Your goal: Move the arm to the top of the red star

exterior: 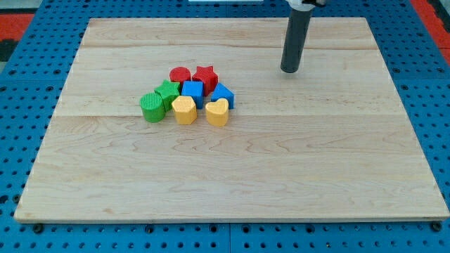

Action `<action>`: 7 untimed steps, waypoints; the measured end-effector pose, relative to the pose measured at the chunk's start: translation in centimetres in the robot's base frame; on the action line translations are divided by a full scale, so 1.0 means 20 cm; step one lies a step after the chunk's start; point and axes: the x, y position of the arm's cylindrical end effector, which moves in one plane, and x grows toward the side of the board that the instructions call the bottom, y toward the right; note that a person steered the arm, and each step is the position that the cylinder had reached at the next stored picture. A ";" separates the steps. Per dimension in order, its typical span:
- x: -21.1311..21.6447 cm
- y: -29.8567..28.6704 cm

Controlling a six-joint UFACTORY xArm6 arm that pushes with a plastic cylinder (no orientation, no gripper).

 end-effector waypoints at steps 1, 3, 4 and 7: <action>-0.03 -0.05; -0.06 -0.20; -0.07 -0.27; -0.07 -0.51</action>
